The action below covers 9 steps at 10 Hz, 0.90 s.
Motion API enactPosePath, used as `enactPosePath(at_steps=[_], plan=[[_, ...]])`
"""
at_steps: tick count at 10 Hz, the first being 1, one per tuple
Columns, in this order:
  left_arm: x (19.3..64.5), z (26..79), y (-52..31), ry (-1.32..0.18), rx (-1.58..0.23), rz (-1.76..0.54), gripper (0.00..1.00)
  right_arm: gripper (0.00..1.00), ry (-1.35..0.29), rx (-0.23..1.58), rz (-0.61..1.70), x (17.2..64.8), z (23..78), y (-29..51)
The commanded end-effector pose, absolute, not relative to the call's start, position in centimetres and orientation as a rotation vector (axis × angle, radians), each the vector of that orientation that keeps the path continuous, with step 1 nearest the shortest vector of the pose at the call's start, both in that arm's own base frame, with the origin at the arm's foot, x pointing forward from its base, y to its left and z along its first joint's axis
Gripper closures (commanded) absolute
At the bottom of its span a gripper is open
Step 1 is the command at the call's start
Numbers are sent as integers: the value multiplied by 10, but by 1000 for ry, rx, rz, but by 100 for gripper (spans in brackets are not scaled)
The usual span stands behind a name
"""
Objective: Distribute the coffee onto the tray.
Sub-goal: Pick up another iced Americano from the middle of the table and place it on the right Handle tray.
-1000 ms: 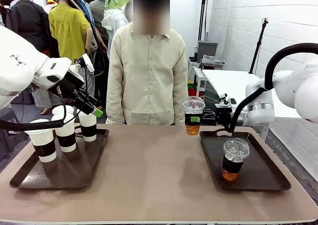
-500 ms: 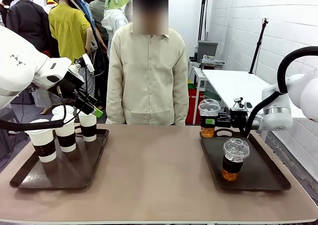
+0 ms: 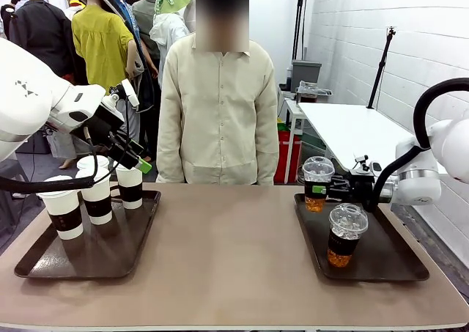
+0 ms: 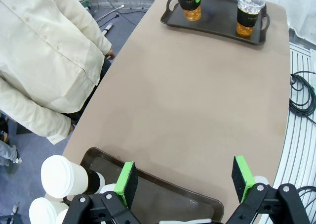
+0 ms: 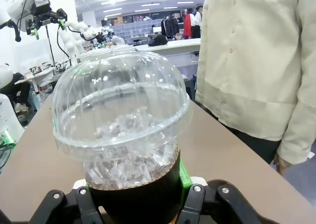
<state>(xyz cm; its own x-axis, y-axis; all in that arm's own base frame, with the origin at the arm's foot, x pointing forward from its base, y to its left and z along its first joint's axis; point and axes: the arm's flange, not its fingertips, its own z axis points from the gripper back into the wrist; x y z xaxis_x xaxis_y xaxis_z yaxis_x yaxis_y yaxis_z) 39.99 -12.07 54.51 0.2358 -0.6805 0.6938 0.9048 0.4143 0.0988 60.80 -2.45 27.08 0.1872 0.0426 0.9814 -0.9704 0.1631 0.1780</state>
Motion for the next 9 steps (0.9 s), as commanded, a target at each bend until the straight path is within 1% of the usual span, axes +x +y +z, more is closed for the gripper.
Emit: enactPosePath(at_steps=[1,9], plan=[[402,544,-117,-751,-376,-1135,0,36,-1113,1162,1022,602,270,-31],[402,544,-117,-751,-376,-1135,0,36,-1130,1175,1047,594,237,-51]])
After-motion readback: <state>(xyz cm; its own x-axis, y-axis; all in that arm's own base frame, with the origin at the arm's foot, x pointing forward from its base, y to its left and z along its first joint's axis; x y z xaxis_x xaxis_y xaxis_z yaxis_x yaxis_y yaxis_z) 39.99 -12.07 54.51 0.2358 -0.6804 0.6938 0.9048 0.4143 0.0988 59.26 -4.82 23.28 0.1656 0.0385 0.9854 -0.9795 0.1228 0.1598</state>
